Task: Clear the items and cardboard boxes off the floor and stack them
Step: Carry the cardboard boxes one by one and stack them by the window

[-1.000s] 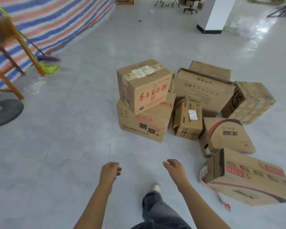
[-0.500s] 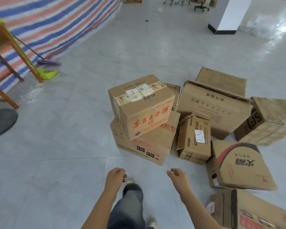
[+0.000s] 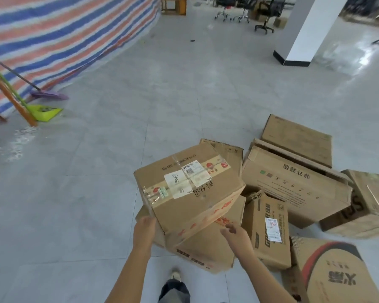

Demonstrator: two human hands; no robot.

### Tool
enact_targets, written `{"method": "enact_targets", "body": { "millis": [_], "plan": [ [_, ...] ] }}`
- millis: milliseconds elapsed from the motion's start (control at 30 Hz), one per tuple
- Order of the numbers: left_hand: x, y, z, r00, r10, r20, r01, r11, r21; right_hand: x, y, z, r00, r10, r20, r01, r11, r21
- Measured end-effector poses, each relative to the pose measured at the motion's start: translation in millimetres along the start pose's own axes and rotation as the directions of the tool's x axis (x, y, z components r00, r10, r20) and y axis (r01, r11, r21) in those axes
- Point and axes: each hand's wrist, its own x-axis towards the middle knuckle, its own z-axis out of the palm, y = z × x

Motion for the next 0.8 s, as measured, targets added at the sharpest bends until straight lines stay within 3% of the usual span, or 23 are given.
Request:
{"method": "enact_targets", "body": {
  "millis": [200,367,500,667,800],
  "plan": [
    [29,21,28,0.997,-0.052,-0.06,0.049,0.998,-0.039,75,-49,-41,0.994,-0.044,-0.105,0.035,0.995,-0.094],
    [33,23,53,0.98,-0.168,-0.109,0.162,0.985,-0.063,140,-68,-71,0.996,-0.063,-0.064,0.048,0.974,-0.222],
    [46,18,67,0.94,-0.261,-0.22,0.235,0.962,-0.136,192,-76,-81,0.999,0.024,0.039,-0.013,0.965,-0.263],
    [39,9,90,0.852,-0.375,-0.365,0.26,0.909,-0.326,231,-61,-86,0.924,0.156,0.349,-0.125,0.986,-0.111],
    [26,6,107,0.818,-0.428,-0.384,0.209,0.843,-0.495,248,-61,-96,0.919,0.069,0.389,-0.051,0.997,-0.057]
  ]
}}
